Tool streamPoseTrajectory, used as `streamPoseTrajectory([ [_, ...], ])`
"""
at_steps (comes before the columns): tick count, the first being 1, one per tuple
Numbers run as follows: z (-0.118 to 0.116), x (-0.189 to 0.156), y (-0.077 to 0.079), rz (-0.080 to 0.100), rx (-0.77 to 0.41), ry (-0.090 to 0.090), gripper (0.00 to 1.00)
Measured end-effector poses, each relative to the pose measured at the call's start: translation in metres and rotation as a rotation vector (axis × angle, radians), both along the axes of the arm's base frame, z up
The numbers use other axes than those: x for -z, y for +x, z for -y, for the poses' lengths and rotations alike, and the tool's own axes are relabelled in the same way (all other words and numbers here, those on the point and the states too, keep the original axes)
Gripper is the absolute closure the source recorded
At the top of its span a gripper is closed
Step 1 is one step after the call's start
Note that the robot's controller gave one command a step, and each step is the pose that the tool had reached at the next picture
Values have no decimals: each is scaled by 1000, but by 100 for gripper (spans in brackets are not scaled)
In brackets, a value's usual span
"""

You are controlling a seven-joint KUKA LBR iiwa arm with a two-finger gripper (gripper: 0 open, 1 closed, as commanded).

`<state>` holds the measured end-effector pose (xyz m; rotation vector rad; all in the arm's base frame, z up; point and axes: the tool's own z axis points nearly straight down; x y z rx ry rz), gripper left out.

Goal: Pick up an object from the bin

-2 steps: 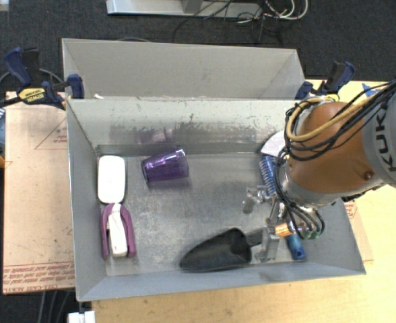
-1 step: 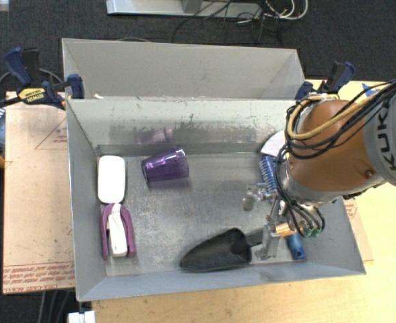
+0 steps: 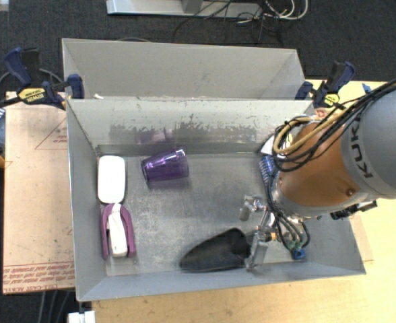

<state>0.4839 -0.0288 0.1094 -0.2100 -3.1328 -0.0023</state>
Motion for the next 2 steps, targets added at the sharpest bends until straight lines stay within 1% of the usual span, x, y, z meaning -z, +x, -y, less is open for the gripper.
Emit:
streamPoseTrajectory([
  [1,2,52,5,15,29,-1,0],
  [2,10,37,4,14,-333,1,100],
])
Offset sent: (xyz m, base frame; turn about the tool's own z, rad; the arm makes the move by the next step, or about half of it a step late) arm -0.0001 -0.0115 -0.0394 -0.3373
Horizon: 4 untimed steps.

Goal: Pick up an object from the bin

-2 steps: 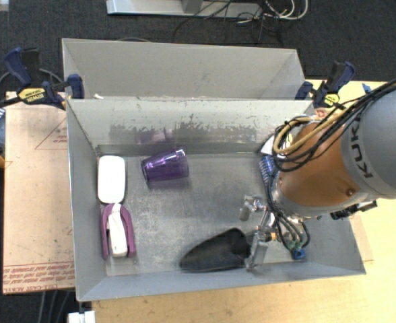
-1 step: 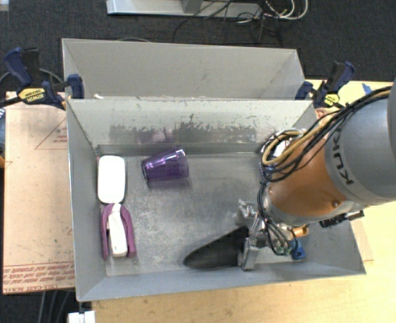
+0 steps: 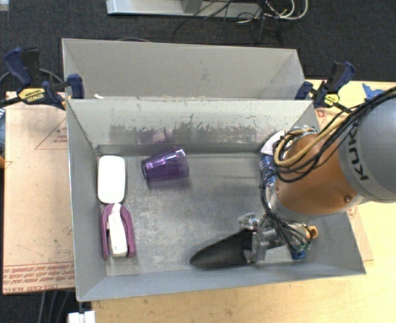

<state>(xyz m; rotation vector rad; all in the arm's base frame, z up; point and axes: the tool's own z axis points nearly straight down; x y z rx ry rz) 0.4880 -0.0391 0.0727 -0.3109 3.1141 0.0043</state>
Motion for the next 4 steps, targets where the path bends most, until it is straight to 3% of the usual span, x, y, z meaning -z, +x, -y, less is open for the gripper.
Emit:
streamPoseTrajectory([
  [1,0,0,0,0,0,0,100],
  [2,-13,-92,1,-8,-62,0,100],
  [3,-19,-105,-2,1,-80,0,100],
  [4,-30,-191,-3,-9,-76,1,100],
])
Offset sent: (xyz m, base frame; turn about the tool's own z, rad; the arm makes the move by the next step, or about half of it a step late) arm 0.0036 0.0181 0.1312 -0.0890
